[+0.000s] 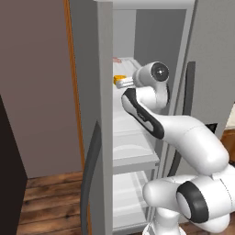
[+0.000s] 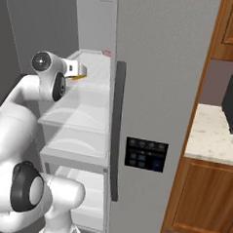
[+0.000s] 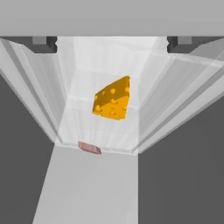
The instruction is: Pick the cheese from the fridge and the cheese grater from the cabinet and place them next to the salad bowl.
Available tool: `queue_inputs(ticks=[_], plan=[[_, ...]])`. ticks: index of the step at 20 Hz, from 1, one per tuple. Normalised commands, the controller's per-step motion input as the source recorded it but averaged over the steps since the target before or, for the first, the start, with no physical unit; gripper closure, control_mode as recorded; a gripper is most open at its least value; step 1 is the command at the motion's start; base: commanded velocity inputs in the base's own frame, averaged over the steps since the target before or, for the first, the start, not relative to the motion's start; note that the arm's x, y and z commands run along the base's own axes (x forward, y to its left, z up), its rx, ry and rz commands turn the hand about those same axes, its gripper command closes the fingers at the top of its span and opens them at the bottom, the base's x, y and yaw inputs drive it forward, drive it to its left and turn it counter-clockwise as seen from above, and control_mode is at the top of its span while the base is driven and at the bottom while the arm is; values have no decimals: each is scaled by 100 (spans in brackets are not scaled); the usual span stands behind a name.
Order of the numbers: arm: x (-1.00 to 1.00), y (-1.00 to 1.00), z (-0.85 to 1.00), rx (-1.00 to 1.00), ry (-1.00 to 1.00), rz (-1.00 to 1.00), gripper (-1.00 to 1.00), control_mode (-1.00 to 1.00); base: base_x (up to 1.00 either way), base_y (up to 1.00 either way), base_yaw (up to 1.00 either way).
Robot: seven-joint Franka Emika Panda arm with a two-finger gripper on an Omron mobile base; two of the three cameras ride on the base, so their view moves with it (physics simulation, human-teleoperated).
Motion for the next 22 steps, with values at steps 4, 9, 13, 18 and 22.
queue_inputs(ticks=[4,9,13,18,22], plan=[[1,0,0,5,0,9,-100,-100,0,0,0],[11,4,0,0,0,2,-100,-100,0,0,0],[16,6,0,0,0,0,-100,-100,0,0,0],[19,0,0,0,1,0,-100,-100,0,0,0],[20,10,0,0,1,0,-100,-100,0,0,0]])
